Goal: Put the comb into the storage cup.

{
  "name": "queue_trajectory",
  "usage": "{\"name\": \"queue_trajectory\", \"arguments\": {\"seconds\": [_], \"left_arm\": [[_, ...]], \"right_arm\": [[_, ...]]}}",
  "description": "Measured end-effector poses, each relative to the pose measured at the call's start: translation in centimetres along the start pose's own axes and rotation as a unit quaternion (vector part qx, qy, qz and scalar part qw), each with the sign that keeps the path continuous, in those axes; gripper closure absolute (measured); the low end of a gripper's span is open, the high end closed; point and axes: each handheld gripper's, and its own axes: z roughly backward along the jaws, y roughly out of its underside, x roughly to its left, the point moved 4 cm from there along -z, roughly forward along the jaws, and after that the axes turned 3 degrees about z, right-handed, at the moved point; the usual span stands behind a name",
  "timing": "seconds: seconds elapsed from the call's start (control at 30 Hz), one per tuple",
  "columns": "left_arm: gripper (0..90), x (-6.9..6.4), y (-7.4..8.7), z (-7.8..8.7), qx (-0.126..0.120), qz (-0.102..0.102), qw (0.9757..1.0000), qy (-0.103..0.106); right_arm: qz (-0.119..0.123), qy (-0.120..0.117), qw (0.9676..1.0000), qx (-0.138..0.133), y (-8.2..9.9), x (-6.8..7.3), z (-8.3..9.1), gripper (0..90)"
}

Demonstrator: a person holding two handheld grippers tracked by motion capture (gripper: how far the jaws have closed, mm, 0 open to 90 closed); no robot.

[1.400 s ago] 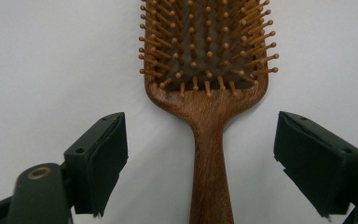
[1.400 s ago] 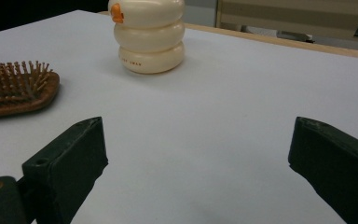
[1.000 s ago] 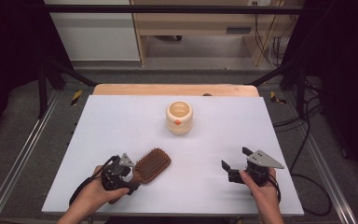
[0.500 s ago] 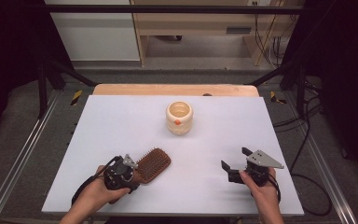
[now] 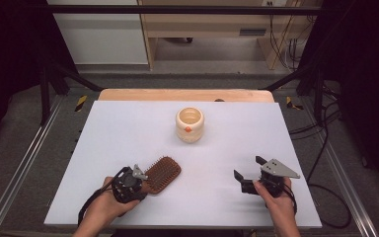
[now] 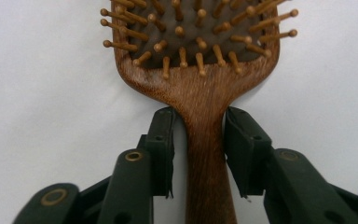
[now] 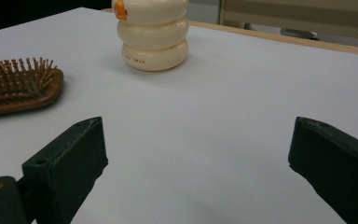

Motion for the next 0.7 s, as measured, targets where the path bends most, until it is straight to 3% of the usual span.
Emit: {"name": "queue_trajectory", "arguments": {"seconds": [0.3,0.53,0.7], "left_arm": [[72.3,-0.38,-0.38,-0.12,0.011,-0.015,0.9998,-0.008],[72.5,-0.46,-0.19,0.02,-0.005,-0.036,0.9993,-0.008],[72.5,-0.35,-0.17,0.12,-0.021,-0.035,0.9991,-0.009]], "right_arm": [[-0.001,-0.002,1.0000,0.001,0.00,0.10,-0.03,4.7],[-0.001,-0.002,1.0000,-0.001,-0.02,-0.01,-0.02,4.7],[-0.001,-0.003,1.0000,-0.001,-0.02,-0.02,-0.02,4.7]]}}
